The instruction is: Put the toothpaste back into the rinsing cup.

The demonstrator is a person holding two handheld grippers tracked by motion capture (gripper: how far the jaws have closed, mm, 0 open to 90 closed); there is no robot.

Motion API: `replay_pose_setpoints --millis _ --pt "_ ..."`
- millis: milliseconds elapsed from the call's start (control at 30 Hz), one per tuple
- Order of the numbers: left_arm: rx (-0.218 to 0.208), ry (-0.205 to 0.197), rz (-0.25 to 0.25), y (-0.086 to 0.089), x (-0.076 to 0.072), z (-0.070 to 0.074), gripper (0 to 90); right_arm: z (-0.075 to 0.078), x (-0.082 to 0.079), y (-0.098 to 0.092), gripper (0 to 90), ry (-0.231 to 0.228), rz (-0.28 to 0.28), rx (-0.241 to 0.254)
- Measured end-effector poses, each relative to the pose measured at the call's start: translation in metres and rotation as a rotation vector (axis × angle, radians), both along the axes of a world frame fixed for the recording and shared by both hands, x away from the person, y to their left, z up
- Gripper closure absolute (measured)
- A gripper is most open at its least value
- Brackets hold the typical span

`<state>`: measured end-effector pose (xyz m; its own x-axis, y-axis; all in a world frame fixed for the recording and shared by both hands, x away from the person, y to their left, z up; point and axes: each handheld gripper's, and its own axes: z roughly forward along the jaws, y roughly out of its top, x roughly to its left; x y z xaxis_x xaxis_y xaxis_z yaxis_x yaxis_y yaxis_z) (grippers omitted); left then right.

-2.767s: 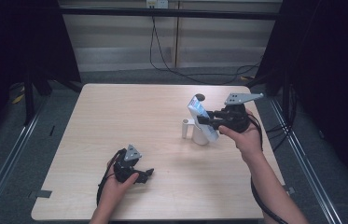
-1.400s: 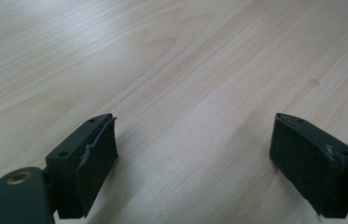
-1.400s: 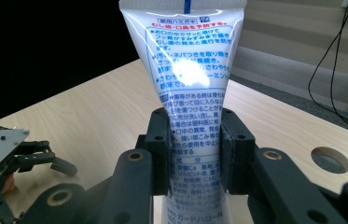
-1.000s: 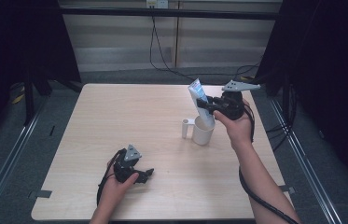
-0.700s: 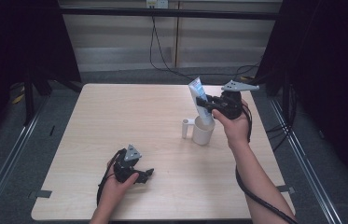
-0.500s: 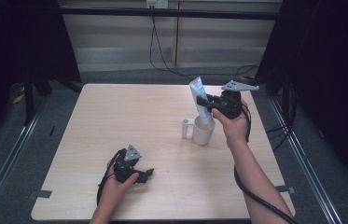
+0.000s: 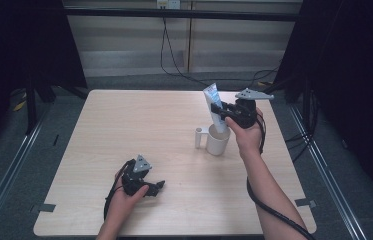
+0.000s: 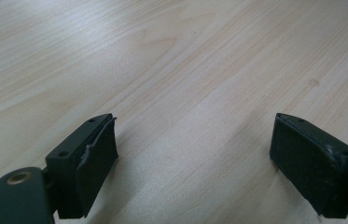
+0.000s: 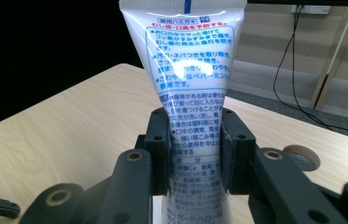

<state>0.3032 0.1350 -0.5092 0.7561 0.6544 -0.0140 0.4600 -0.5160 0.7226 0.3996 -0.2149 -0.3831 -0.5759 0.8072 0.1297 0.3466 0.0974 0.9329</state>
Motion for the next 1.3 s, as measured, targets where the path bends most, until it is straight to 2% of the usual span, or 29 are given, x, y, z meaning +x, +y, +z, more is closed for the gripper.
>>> replay_pose_setpoints --millis 333,1300 --pt "0.000 0.000 0.000 0.000 0.000 0.000 14.6 -0.013 0.000 -0.004 68.6 0.006 -0.028 0.010" --pt "0.001 0.002 0.001 0.000 0.000 0.000 14.6 -0.040 -0.004 -0.008 67.4 0.019 -0.021 0.005"
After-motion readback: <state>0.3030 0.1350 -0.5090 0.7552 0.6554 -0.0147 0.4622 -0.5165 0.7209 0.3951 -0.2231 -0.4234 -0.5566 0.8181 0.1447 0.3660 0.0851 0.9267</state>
